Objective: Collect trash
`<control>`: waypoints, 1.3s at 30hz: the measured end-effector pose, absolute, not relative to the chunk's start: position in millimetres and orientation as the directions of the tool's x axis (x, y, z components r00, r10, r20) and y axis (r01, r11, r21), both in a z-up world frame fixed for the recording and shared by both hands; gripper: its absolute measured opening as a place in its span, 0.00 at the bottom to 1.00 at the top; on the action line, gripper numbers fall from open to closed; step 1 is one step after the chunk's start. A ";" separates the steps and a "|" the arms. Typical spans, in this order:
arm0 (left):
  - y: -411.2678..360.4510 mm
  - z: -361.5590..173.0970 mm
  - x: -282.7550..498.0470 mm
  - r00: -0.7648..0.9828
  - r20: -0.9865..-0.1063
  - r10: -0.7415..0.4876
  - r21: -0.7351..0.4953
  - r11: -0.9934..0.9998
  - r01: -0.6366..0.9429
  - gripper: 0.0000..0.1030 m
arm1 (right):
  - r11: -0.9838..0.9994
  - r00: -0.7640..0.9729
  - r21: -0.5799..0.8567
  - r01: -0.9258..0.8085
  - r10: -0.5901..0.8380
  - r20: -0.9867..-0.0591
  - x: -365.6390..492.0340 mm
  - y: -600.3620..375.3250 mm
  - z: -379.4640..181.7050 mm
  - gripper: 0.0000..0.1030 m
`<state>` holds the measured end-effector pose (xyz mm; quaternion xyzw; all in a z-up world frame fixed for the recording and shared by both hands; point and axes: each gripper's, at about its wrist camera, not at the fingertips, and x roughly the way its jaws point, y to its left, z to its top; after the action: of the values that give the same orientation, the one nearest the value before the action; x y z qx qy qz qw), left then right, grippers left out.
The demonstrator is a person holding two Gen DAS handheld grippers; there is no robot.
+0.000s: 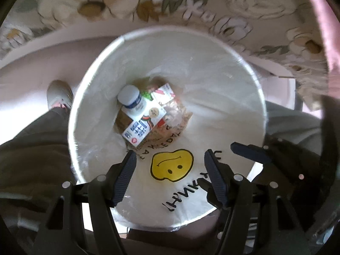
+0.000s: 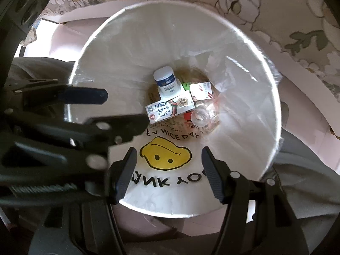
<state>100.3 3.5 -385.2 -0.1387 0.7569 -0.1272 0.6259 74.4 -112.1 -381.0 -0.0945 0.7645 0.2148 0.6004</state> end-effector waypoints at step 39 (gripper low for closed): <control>7.1 -1.5 -16.4 0.745 -0.666 -0.024 0.065 0.994 0.090 0.89 | 0.936 0.663 -0.108 -0.334 0.151 -0.733 -8.1 -175.6 -12.7 0.80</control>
<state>-16.4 7.1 -1.5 0.0465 0.3555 -0.0304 0.9330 -8.1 -175.6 -12.7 -0.1175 0.3880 0.1341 0.9042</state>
